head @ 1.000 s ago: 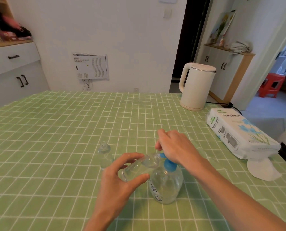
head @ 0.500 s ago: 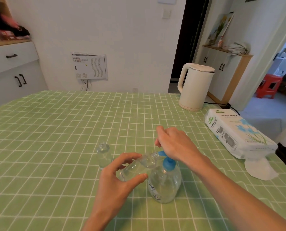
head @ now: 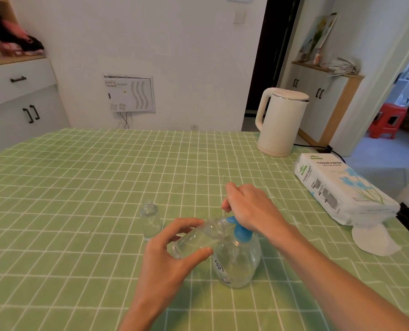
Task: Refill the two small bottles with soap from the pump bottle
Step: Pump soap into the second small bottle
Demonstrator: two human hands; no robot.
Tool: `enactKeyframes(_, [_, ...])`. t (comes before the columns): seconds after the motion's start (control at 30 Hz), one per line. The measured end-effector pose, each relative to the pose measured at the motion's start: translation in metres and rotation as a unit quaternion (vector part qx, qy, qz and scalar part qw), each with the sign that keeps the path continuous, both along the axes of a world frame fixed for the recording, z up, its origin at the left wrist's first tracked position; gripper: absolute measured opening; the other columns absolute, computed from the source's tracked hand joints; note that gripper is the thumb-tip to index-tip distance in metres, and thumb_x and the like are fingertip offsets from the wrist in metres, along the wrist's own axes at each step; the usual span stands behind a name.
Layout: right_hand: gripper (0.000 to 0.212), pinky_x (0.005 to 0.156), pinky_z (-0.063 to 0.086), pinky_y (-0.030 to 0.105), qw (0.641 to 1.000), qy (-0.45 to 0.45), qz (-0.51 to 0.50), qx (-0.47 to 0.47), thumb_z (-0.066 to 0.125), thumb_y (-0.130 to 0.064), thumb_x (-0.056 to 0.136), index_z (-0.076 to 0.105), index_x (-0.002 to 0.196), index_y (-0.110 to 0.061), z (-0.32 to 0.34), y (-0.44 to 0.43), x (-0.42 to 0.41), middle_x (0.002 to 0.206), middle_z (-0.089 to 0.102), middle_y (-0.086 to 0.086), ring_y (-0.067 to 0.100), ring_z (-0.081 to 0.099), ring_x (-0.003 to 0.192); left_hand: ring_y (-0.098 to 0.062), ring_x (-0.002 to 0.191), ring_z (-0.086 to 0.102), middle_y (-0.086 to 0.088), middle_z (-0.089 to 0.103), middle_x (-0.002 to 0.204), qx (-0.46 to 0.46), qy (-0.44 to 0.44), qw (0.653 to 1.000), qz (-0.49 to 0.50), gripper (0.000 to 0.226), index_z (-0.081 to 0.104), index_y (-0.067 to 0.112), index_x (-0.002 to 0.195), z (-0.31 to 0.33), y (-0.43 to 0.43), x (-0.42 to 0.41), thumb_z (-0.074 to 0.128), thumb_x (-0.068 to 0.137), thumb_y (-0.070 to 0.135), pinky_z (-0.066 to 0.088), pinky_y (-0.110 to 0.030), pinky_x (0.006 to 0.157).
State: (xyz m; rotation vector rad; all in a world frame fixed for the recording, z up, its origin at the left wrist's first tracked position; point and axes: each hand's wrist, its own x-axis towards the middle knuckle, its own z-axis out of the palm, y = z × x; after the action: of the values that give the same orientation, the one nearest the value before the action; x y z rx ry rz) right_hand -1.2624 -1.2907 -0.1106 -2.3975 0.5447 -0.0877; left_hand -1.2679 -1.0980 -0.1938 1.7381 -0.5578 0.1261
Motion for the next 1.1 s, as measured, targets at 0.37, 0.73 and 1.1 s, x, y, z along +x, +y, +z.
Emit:
enactKeyframes(0.37, [0.061,0.099,0.056,0.049,1.000,-0.017,-0.005,-0.007,0.028,-0.041,0.105,0.079,0.094,-0.009,-0.001,-0.001,0.002,0.102,0.080,0.008,0.030,0.074,0.099,-0.003,0.108,0.071,0.025,0.078,0.110,-0.003,0.001,1.000,0.003,0.044,0.073,0.048,0.107,0.001,0.000,0.000,0.084,0.065,0.048,0.045,-0.026,0.090])
enactKeyframes(0.73, [0.064,0.101,0.055,0.049,1.000,-0.010,0.003,-0.027,0.026,-0.042,0.108,0.078,0.101,-0.005,0.002,0.001,0.001,0.106,0.081,0.009,0.030,0.074,0.102,-0.005,0.108,0.071,0.024,0.078,0.110,-0.005,0.003,1.000,0.002,0.044,0.074,0.048,0.108,0.001,0.002,0.000,0.084,0.065,0.047,0.046,-0.027,0.090])
enactKeyframes(1.1, [0.058,0.100,0.054,0.050,1.000,-0.005,0.001,-0.027,0.031,-0.039,0.106,0.078,0.096,-0.007,-0.001,0.002,0.001,0.105,0.080,0.009,0.031,0.073,0.102,-0.006,0.108,0.072,0.023,0.078,0.110,-0.004,0.007,1.000,0.005,0.043,0.073,0.048,0.107,0.000,0.001,0.002,0.084,0.065,0.047,0.046,-0.028,0.091])
